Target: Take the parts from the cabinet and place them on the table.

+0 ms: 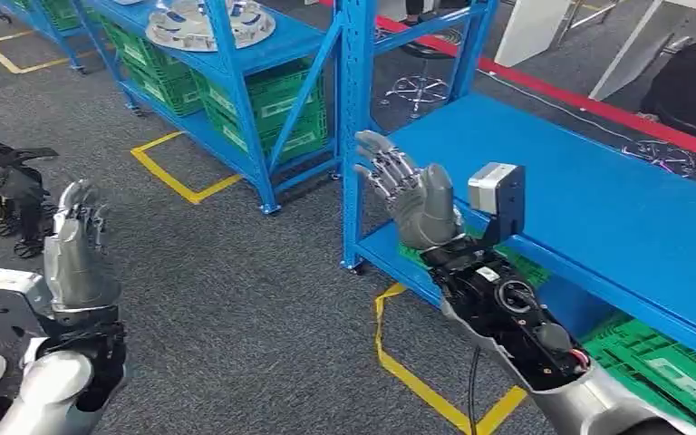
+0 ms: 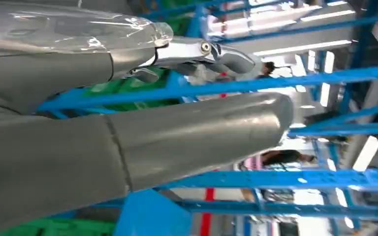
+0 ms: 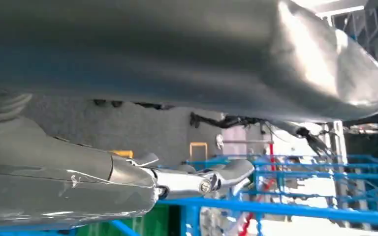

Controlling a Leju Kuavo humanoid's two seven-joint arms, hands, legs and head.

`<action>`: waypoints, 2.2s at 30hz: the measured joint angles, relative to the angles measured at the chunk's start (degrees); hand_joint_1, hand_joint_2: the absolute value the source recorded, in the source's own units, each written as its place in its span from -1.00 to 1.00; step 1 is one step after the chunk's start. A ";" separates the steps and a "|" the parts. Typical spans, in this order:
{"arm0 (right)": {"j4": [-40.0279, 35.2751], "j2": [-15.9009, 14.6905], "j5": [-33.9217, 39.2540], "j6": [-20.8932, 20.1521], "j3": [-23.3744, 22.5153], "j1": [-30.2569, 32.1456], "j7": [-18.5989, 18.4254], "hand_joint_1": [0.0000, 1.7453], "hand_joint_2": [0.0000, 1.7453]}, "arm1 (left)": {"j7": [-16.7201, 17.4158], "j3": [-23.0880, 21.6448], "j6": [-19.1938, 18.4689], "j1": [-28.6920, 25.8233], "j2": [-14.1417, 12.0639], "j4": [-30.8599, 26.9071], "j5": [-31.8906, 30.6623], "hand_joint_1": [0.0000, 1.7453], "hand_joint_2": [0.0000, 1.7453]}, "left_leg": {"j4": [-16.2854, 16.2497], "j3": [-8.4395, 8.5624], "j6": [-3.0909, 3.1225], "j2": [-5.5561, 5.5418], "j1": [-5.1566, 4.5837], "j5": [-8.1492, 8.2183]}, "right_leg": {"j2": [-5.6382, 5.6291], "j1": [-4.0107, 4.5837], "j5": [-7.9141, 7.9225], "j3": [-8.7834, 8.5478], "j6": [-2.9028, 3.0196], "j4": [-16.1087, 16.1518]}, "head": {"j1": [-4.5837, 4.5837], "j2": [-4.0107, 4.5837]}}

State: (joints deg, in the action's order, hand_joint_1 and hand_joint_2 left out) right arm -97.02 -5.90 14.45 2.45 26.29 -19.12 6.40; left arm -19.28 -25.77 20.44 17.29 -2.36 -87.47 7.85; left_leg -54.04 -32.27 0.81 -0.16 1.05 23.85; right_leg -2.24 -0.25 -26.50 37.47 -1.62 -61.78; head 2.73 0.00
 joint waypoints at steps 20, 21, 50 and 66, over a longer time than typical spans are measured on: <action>0.22 0.02 0.90 1.11 0.79 -1.51 -0.26 -1.00 -1.00 | -0.42 0.17 0.11 -0.53 -0.85 0.02 0.98 -1.00 -1.00 | -17.70 -8.90 -2.07 0.31 -0.24 6.71 | -1.56 0.13 3.76 -4.50 2.77 7.12 | -1.03 0.00; 0.22 0.02 0.90 1.14 0.83 -1.51 -0.09 -1.00 -1.00 | -0.42 0.17 0.11 -0.51 -0.90 0.02 0.98 -1.00 -1.00 | -12.34 -6.80 -1.72 -0.12 -0.26 3.41 | -2.46 0.13 3.75 -4.63 2.76 7.12 | -1.16 0.00; 1.71 1.18 0.63 -0.66 2.03 -1.75 0.90 -1.00 -1.00 | 0.96 2.03 0.98 -3.25 -1.36 -1.42 -0.77 -1.00 -1.00 | -18.19 -9.00 -2.24 0.37 -0.28 7.50 | -0.73 0.03 3.32 -4.58 2.95 7.12 | -1.18 0.00; 3.54 1.70 0.57 -0.61 2.67 -2.17 1.88 -1.00 -1.00 | 0.79 2.84 0.46 -3.37 -1.11 -2.01 -1.20 -1.00 -1.00 | 0.52 0.12 0.22 3.04 -0.36 0.03 | 2.20 -0.70 -1.71 2.71 -0.39 -7.19 | 0.68 0.00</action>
State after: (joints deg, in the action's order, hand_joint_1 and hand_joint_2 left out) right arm -93.48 -4.20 15.02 1.84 28.96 -21.29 8.28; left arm -18.49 -22.93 20.90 13.92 -3.48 -89.48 6.64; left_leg -53.52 -32.16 1.03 2.88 0.69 23.87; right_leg -0.04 -0.94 -28.21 40.17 -2.01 -68.98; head 3.41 0.00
